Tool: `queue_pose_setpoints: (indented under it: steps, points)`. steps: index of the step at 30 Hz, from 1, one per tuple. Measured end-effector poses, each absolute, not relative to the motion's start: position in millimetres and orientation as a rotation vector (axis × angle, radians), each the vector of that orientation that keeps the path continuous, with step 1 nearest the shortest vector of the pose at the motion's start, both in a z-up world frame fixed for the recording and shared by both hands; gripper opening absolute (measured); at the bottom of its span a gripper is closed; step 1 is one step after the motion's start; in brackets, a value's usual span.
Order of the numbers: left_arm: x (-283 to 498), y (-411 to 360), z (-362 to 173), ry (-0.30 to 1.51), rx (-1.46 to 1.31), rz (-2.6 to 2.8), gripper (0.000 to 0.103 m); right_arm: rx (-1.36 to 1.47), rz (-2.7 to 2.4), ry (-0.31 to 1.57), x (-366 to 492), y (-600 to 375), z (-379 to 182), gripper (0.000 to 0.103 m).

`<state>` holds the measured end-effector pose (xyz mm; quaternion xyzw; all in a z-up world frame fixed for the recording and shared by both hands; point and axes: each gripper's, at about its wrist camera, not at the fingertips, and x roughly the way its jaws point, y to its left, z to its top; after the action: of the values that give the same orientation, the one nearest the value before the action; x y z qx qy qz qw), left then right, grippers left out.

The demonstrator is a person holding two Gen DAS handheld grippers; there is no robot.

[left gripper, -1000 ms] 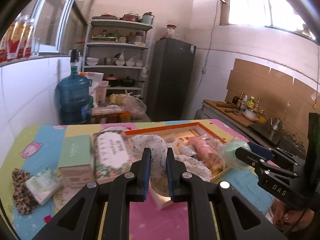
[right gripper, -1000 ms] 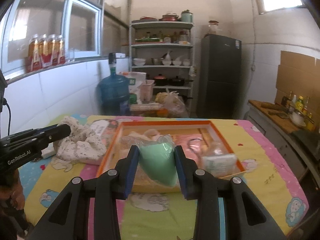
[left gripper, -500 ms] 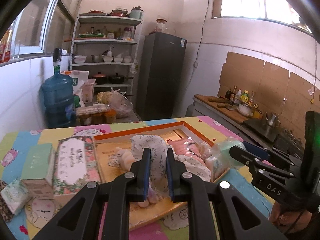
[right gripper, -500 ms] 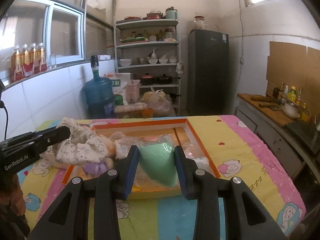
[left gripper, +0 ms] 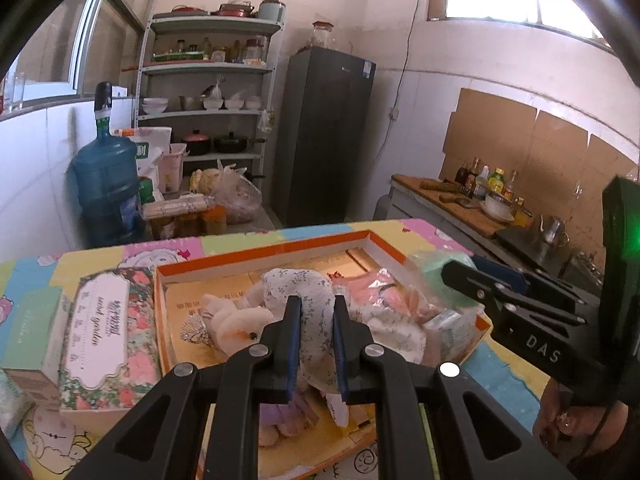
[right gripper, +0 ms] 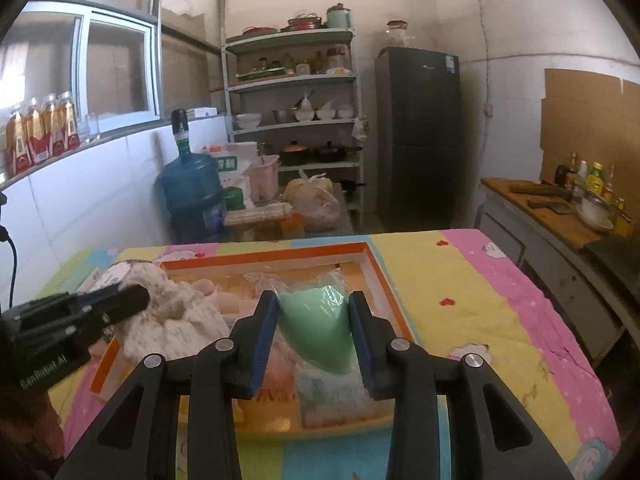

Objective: Organize soft objects
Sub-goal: 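Lower and release the scrunchie and sponge into the box with both tools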

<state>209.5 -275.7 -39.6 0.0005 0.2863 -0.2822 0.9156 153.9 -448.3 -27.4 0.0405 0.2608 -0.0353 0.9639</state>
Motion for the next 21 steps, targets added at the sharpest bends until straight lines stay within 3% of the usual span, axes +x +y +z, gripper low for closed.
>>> queue_pose_setpoints:
  steps: [13, 18, 21]
  points:
    - [229, -283, -72, 0.699, 0.010, -0.602, 0.017, 0.082, -0.051, 0.598, 190, -447, -55, 0.039]
    - [230, -280, -72, 0.717, -0.010, -0.624, 0.029, 0.101, -0.042, 0.584, 190, -448, -55, 0.043]
    - [227, -279, -70, 0.706, -0.013, -0.637, 0.045, 0.109, -0.042, 0.579, 190, -449, -55, 0.053]
